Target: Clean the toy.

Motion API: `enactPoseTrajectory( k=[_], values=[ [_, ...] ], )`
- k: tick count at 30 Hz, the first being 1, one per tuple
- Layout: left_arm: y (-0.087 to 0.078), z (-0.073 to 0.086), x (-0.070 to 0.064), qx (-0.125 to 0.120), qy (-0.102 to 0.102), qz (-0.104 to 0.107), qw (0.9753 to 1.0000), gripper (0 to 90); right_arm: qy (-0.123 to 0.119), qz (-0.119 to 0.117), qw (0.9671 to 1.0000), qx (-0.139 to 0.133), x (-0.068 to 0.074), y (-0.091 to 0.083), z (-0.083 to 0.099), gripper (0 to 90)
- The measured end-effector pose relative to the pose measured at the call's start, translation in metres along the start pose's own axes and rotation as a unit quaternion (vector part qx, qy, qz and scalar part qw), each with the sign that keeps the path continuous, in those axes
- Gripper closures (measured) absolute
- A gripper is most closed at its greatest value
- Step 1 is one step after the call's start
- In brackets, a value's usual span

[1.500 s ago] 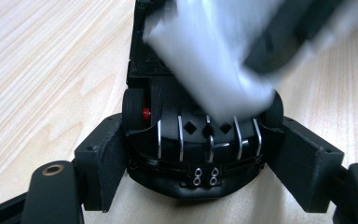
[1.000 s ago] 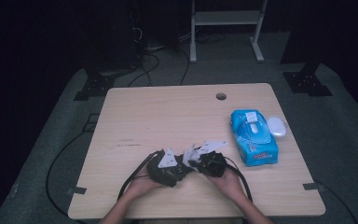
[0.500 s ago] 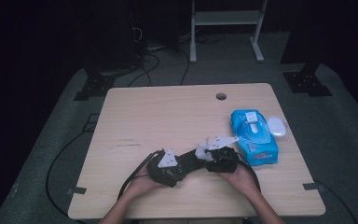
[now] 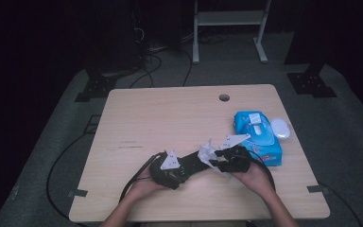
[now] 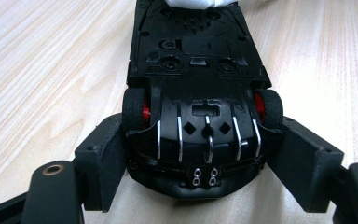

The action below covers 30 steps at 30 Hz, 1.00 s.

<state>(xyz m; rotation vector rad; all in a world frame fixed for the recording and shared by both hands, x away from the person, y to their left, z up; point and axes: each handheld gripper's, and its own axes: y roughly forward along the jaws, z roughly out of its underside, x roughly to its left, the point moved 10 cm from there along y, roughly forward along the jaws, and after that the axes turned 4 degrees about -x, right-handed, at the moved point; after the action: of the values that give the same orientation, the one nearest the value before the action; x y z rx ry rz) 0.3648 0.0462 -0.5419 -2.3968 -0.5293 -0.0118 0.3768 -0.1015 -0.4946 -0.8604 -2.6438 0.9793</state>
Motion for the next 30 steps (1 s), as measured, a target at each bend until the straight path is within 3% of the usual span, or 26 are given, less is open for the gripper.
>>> enactPoseTrajectory(
  k=[3, 5, 7, 12, 14, 15, 17, 18, 20, 21, 23, 25, 26, 28, 30],
  values=[
    [0.0, 0.0, 0.0, 0.001, 0.005, -0.001, 1.0, 24.3, 0.007, 0.005, 0.9999, -0.007, -0.001, 0.013, 0.0, 54.5],
    [0.0, 0.0, 0.0, 0.002, 0.006, -0.004, 1.0, 24.3, 0.022, 0.035, 0.999, -0.016, -0.009, 0.023, -0.004, 52.5],
    [0.0, -0.001, -0.001, 0.001, 0.005, -0.004, 1.0, 24.3, 0.035, 0.041, 0.9981, -0.029, -0.012, 0.029, -0.008, 54.7],
    [-0.001, -0.001, 0.0, -0.003, -0.007, 0.005, 1.0, 24.3, 0.065, 0.036, 0.996, -0.051, -0.016, 0.039, -0.008, 78.6],
    [-0.001, -0.001, 0.0, -0.003, -0.005, 0.002, 1.0, 24.3, 0.074, 0.077, 0.9931, -0.048, -0.028, 0.037, -0.005, 82.4],
    [-0.001, -0.001, 0.0, -0.002, -0.003, 0.001, 1.0, 24.3, 0.083, 0.086, 0.9916, -0.05, -0.032, 0.036, -0.005, 84.5],
    [0.0, -0.001, 0.0, 0.001, 0.005, -0.003, 1.0, 24.3, 0.103, 0.063, 0.9905, -0.067, -0.027, 0.037, -0.01, 86.0],
    [0.0, -0.002, -0.001, 0.001, 0.006, -0.004, 1.0, 24.3, 0.098, 0.045, 0.9913, -0.075, -0.019, 0.038, -0.015, 86.2],
    [0.001, -0.002, -0.002, -0.001, 0.006, -0.005, 1.0, 24.3, 0.065, 0.026, 0.9947, -0.075, 0.0, 0.042, -0.023, 86.1],
    [0.001, -0.002, -0.003, -0.002, 0.004, -0.005, 1.0, 24.3, 0.048, 0.028, 0.996, -0.07, 0.005, 0.045, -0.025, 85.9],
    [0.0, -0.002, -0.002, -0.002, 0.002, -0.001, 1.0, 24.3, 0.031, 0.048, 0.9967, -0.058, 0.001, 0.047, -0.021, 86.1],
    [-0.001, -0.002, -0.001, -0.004, -0.003, 0.003, 1.0, 24.3, 0.05, 0.067, 0.9951, -0.053, -0.015, 0.043, -0.014, 86.9],
    [-0.001, -0.002, -0.001, -0.004, -0.004, 0.003, 1.0, 24.3, 0.052, 0.087, 0.9937, -0.046, -0.023, 0.04, -0.009, 87.1],
    [0.0, -0.002, -0.001, -0.004, 0.001, 0.001, 1.0, 24.4, 0.092, 0.069, 0.9921, -0.051, -0.03, 0.036, -0.003, 87.3],
    [0.0, -0.002, -0.001, -0.002, 0.002, 0.001, 1.0, 24.3, 0.093, 0.057, 0.9925, -0.054, -0.027, 0.035, -0.004, 87.5]
  ],
)
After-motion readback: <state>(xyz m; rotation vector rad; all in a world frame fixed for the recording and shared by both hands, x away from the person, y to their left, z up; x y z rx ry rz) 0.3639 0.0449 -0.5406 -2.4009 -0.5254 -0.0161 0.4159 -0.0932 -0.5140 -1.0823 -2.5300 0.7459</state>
